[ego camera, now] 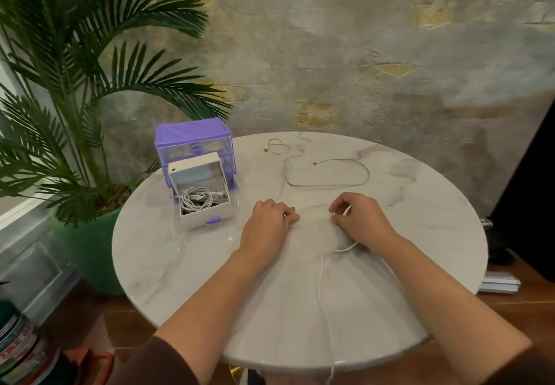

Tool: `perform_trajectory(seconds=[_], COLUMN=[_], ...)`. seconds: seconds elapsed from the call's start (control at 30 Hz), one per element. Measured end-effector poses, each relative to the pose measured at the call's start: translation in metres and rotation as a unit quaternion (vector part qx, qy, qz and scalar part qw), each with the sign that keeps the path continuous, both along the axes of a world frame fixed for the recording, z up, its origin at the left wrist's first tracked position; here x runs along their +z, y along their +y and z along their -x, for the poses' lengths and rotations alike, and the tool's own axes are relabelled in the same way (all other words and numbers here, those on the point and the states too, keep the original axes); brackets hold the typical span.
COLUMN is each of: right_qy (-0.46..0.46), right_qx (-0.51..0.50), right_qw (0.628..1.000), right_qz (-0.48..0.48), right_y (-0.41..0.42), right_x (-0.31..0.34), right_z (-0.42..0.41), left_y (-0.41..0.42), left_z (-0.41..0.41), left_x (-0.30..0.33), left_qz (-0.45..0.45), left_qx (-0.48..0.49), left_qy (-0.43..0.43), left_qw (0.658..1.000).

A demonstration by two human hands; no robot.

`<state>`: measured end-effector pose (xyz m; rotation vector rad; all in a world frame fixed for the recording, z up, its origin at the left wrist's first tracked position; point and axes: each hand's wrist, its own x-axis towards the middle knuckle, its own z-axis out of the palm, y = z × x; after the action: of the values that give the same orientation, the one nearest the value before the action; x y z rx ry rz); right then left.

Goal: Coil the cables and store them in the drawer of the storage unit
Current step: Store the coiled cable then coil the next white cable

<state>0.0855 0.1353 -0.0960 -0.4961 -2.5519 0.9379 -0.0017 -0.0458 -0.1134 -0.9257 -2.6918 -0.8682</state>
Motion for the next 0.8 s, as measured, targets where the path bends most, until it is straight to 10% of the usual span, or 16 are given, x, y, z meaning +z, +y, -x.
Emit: perform_trajectory(seconds=[0.2, 0.8], right_qy=[0.005, 0.071], right_qx=[0.017, -0.014], right_qw=[0.999, 0.997], right_qz=[-0.041, -0.039], right_y=[0.011, 0.006], right_x=[0.001, -0.005], right_z=[0.033, 0.068], left_y=[0.009, 0.026], left_z=[0.014, 0.021], left_x=[0.003, 0.01], left_qz=[-0.02, -0.265], left_qx=[0.036, -0.073], left_qy=[0.042, -0.179], left_qw=[0.998, 0.944])
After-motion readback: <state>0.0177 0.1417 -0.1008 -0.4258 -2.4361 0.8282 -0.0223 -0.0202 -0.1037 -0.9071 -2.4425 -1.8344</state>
